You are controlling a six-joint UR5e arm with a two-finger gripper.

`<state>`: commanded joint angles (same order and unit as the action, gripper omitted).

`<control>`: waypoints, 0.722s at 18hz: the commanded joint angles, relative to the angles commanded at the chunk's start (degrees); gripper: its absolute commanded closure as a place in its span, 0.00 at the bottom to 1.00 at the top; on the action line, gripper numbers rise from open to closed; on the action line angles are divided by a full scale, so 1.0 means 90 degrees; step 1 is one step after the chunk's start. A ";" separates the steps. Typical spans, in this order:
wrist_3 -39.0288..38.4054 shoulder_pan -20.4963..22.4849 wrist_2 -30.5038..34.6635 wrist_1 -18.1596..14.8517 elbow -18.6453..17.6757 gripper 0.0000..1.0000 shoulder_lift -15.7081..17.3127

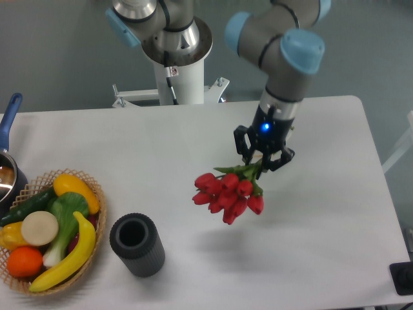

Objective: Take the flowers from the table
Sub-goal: 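Lift the grasped red tulips up off the table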

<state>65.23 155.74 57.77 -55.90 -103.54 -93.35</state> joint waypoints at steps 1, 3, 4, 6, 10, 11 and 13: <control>-0.0108 -0.0010 -0.0273 0.0000 0.0126 0.64 0.0069; -0.0458 -0.0039 -0.0762 0.0000 0.0380 0.64 0.0118; -0.0596 -0.0049 -0.0987 0.0010 0.0478 0.64 0.0137; -0.0636 -0.0107 -0.1552 0.0136 0.0576 0.64 0.0138; -0.0724 -0.0078 -0.2686 0.0400 0.0587 0.64 0.0060; -0.0724 -0.0078 -0.2823 0.0410 0.0587 0.64 0.0021; -0.0734 -0.0078 -0.3000 0.0410 0.0606 0.64 -0.0019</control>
<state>58.62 155.04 30.77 -52.21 -98.09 -93.51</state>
